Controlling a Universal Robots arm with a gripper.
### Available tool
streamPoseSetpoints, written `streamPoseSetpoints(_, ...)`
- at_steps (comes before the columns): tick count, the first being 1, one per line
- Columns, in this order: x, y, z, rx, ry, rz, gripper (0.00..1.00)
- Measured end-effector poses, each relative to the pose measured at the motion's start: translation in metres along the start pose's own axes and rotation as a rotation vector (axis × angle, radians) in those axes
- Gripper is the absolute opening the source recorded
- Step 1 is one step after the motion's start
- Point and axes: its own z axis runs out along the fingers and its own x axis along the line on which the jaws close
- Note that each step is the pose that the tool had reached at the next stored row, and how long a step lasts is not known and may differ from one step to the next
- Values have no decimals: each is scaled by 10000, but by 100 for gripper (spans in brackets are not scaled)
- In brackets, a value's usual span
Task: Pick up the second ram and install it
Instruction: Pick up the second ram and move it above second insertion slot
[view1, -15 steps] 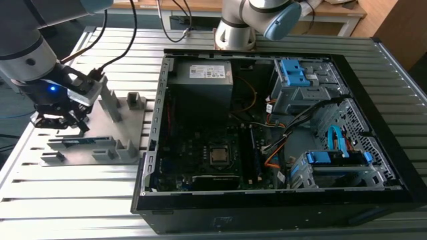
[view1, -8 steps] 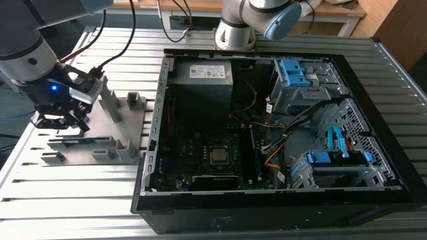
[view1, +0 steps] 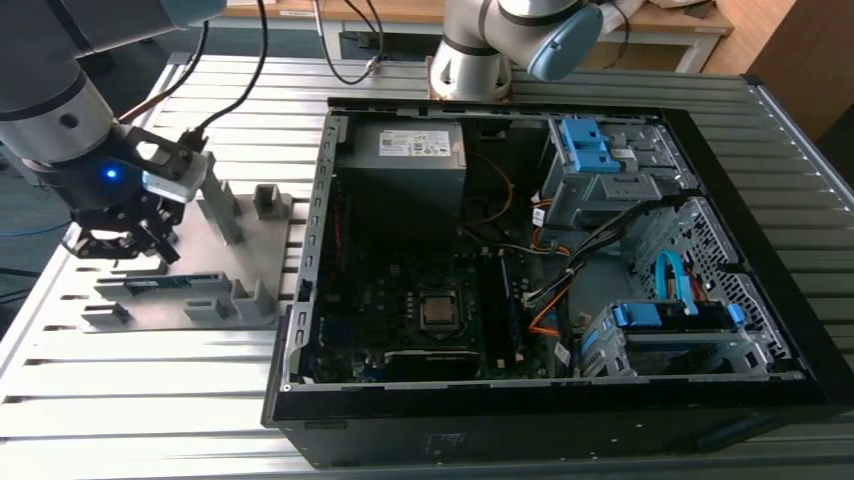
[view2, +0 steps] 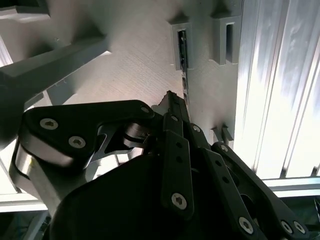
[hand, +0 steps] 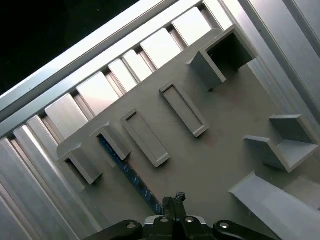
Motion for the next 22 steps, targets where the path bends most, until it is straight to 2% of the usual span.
streamPoseSetpoints(22,0,0,0,-61,-54,-1736,10)
